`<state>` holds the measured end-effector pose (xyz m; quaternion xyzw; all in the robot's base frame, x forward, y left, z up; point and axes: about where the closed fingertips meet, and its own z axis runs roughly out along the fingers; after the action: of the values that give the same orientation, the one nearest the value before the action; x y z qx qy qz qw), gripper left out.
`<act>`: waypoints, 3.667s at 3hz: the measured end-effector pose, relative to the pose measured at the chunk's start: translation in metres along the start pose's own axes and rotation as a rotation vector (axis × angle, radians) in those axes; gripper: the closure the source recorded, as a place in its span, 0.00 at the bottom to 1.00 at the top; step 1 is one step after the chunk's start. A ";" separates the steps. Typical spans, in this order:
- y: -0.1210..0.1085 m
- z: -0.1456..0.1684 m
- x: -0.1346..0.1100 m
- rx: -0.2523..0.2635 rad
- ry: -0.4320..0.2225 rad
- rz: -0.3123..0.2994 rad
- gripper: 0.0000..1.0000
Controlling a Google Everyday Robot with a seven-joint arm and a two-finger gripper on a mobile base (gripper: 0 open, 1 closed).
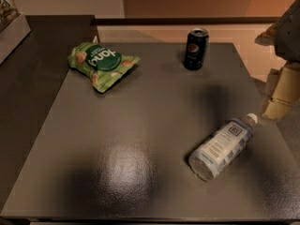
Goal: Pick blue plastic bottle
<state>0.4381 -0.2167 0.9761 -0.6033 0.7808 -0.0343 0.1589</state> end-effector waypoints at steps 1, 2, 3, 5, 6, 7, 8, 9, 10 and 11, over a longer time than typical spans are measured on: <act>0.000 0.000 0.000 0.000 0.000 0.000 0.00; 0.005 0.008 0.000 -0.023 0.021 -0.086 0.00; 0.018 0.026 0.009 -0.087 0.062 -0.229 0.00; 0.050 0.068 0.023 -0.247 0.069 -0.468 0.00; 0.069 0.083 0.025 -0.308 0.038 -0.545 0.00; 0.087 0.094 0.023 -0.352 -0.003 -0.607 0.00; 0.100 0.100 0.018 -0.374 -0.054 -0.655 0.00; 0.106 0.105 0.013 -0.371 -0.094 -0.686 0.17; 0.106 0.107 0.009 -0.365 -0.107 -0.711 0.40; 0.105 0.104 0.004 -0.359 -0.113 -0.719 0.64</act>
Offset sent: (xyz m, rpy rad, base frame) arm -0.0084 0.0036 -0.0327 -0.1289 0.0791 0.2642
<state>0.3690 -0.1782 0.8511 -0.8571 0.5035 0.0824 0.0713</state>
